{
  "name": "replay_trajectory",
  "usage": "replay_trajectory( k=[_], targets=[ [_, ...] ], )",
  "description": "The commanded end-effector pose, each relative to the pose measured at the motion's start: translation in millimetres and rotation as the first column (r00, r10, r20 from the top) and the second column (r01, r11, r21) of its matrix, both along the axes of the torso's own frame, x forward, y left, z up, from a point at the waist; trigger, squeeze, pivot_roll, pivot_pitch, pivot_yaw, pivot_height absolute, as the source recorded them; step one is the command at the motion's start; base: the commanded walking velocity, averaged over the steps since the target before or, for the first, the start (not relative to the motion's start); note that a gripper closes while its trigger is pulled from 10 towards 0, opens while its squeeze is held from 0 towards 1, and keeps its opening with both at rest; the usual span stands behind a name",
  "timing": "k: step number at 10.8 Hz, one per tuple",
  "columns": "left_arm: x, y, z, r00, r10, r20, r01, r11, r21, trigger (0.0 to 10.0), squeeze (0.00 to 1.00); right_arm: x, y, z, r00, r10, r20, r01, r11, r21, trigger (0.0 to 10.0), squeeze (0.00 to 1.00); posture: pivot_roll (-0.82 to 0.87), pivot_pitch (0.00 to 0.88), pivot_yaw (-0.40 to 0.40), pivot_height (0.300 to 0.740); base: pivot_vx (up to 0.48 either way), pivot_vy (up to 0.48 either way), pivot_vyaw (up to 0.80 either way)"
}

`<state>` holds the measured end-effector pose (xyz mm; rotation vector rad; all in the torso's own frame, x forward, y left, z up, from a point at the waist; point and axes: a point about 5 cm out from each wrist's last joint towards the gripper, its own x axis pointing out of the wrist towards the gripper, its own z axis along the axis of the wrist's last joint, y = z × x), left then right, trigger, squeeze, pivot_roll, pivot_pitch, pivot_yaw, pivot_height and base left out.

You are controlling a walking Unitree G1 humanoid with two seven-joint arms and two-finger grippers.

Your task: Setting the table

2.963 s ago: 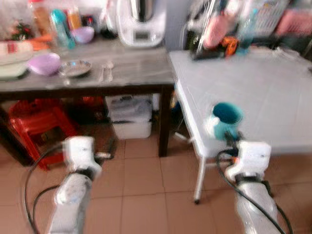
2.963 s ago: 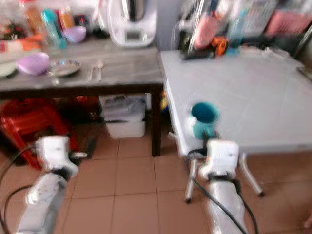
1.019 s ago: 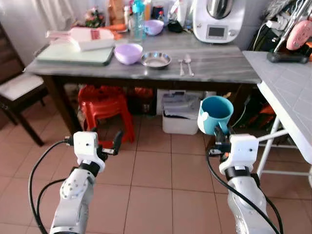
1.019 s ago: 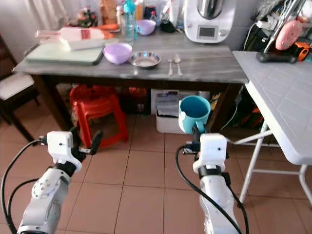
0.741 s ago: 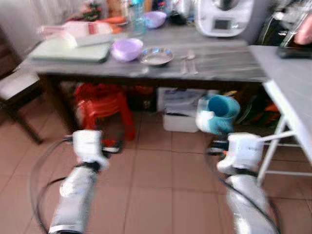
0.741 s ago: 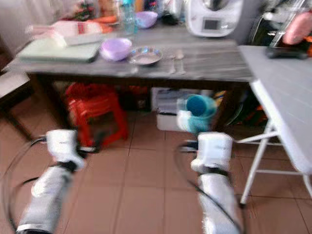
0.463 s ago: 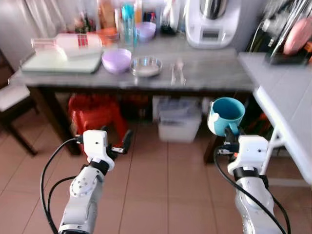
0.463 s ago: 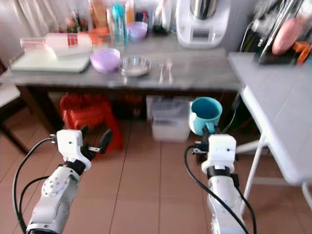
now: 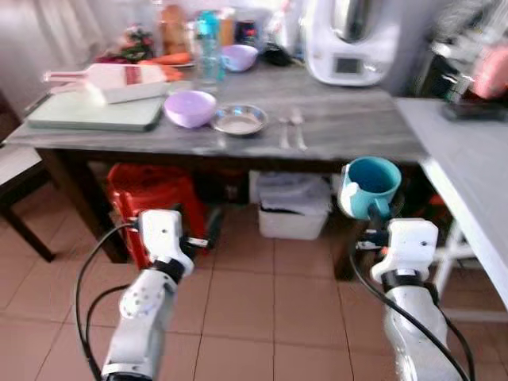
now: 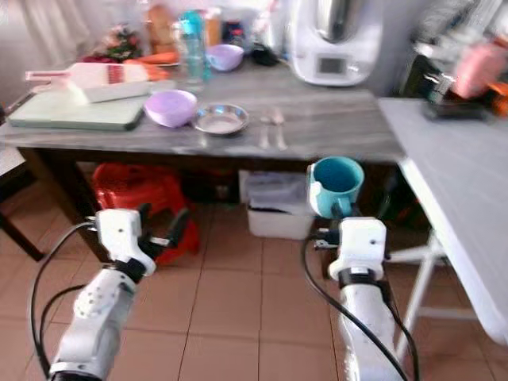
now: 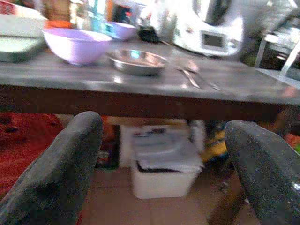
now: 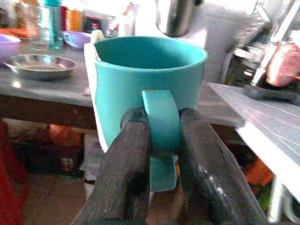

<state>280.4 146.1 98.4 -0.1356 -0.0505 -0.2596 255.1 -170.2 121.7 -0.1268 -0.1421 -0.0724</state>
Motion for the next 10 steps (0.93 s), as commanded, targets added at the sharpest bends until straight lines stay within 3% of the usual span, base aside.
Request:
replay_trajectory(
  k=[1,10],
  targets=[
    [0.1,8.5,2,1.000,0.017,0.001,-0.017,1.000,0.011,10.0,0.00,2.6,7.0,6,0.999,0.024,0.026,-0.024,1.000,0.009,10.0,0.00,0.06,0.021,-0.007,0.740,0.379,0.000,0.00],
    [6.3,-0.5,14,0.999,-0.026,0.027,0.027,1.000,-0.014,10.0,0.00,3.7,4.2,11,0.999,0.017,0.043,-0.018,1.000,0.014,10.0,0.00,0.05,0.025,0.000,0.740,0.385,0.000,0.00]
  ],
)
